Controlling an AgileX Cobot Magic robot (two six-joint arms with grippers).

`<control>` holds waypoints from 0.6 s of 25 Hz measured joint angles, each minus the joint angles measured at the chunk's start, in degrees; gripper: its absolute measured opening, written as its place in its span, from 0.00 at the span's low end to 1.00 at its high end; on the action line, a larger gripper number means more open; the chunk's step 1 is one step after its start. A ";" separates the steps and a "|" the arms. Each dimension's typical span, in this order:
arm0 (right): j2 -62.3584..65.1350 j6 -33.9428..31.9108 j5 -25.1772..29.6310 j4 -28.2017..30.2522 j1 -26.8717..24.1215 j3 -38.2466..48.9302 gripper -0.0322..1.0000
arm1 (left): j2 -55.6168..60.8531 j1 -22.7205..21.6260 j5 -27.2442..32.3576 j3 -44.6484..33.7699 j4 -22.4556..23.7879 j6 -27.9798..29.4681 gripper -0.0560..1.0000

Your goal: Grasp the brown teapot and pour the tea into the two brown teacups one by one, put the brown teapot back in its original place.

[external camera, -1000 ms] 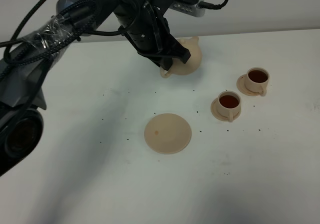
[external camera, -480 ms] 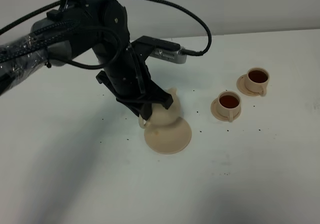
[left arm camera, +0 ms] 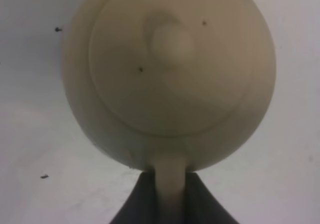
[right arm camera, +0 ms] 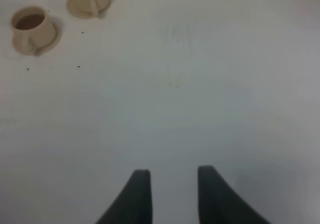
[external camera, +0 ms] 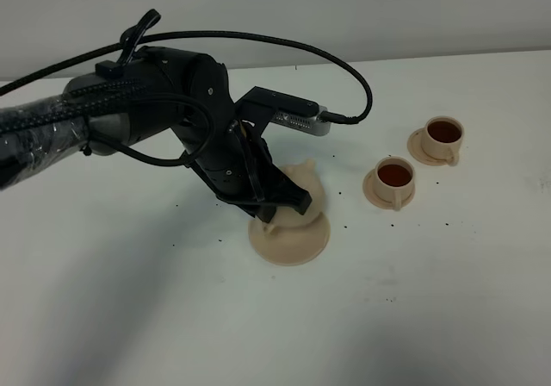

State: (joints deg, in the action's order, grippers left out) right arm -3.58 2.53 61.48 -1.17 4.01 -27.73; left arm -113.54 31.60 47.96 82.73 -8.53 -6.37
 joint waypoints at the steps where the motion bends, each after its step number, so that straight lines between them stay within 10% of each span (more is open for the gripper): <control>1: 0.00 0.00 0.00 0.00 0.00 0.00 0.26 | 0.02 0.40 0.29 -0.08 0.24 0.00 0.16; 15: 0.00 0.00 0.00 0.00 0.00 0.00 0.26 | 0.38 1.61 -2.10 -5.56 3.99 1.00 0.16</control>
State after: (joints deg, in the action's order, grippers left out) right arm -3.58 2.53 61.48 -1.17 4.01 -27.73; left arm -113.17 33.20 45.86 77.17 -4.54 -5.37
